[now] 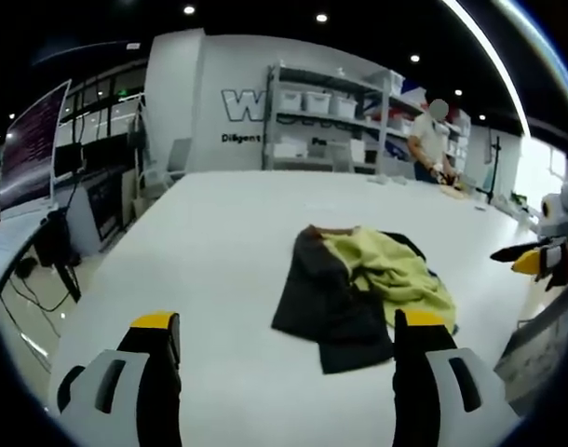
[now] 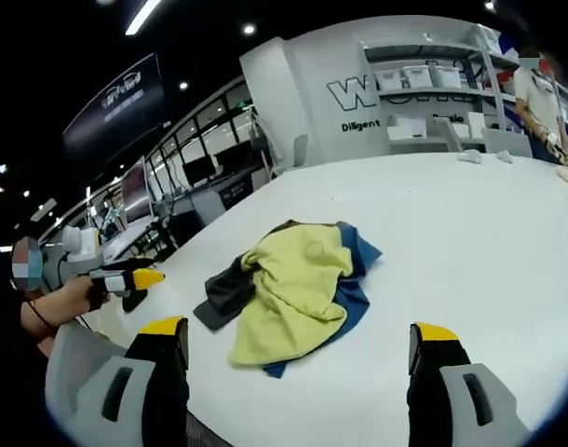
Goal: Fold the garment on the visible template until the final outline fits inside the template.
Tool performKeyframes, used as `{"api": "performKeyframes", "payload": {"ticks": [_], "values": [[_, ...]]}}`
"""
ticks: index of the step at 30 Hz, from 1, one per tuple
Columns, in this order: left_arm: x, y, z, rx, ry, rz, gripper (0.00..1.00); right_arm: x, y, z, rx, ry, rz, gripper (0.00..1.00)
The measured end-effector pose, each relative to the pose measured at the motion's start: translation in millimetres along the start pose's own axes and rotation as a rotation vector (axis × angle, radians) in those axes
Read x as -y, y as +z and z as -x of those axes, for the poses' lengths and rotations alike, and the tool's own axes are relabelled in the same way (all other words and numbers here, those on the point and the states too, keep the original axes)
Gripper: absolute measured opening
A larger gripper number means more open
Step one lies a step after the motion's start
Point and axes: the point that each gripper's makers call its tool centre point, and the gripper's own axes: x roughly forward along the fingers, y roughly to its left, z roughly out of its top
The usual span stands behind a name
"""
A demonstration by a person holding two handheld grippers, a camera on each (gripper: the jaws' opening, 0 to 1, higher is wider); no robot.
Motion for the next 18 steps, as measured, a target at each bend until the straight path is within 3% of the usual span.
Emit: {"api": "performKeyframes", "payload": {"ticks": [6, 18], "values": [[-2.1, 0.3, -1, -0.018, -0.002, 0.014, 0.87, 0, 4.4, -3, 0.003, 0.009, -0.006, 0.97], [-5.3, 18.2, -4, -0.004, -0.004, -0.005, 0.86, 4, 24.3, -7, 0.032, 0.022, 0.015, 0.93]]}}
